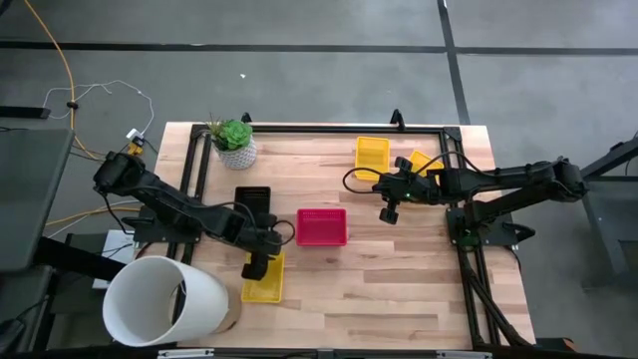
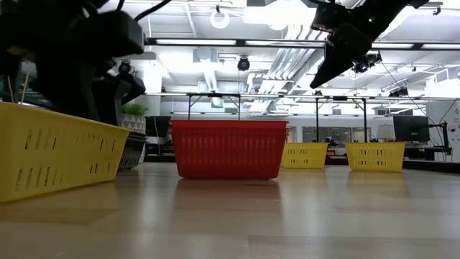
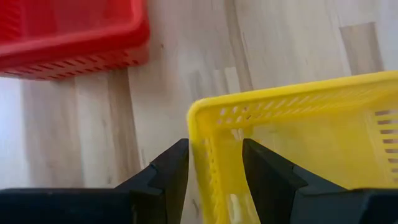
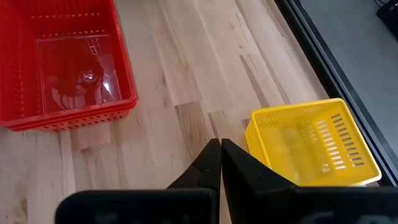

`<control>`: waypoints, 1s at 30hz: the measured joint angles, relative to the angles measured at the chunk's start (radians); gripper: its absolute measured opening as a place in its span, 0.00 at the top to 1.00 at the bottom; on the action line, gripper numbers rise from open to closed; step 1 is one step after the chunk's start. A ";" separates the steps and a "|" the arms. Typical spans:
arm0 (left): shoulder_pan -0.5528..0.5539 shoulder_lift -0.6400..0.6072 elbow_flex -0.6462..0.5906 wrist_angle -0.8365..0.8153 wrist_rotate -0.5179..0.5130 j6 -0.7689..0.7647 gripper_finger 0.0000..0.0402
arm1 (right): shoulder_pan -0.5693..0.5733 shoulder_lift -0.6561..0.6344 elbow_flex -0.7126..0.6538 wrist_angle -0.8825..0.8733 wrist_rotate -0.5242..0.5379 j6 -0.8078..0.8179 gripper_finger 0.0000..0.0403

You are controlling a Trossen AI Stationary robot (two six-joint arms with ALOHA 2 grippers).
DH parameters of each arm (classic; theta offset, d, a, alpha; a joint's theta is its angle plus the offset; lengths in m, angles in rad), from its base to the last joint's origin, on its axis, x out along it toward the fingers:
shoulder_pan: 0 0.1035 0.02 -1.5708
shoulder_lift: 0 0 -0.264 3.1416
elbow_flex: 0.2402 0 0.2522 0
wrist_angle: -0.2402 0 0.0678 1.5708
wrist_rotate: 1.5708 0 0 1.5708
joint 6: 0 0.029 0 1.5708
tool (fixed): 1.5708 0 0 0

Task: Stack baskets by color
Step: Stack the bottom yellow bin into the top left yellow bin

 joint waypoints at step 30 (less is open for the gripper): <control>-0.030 -0.048 0.293 -0.340 0.017 0.117 1.00 | -0.003 0.000 0.000 0.024 -0.059 -0.052 1.00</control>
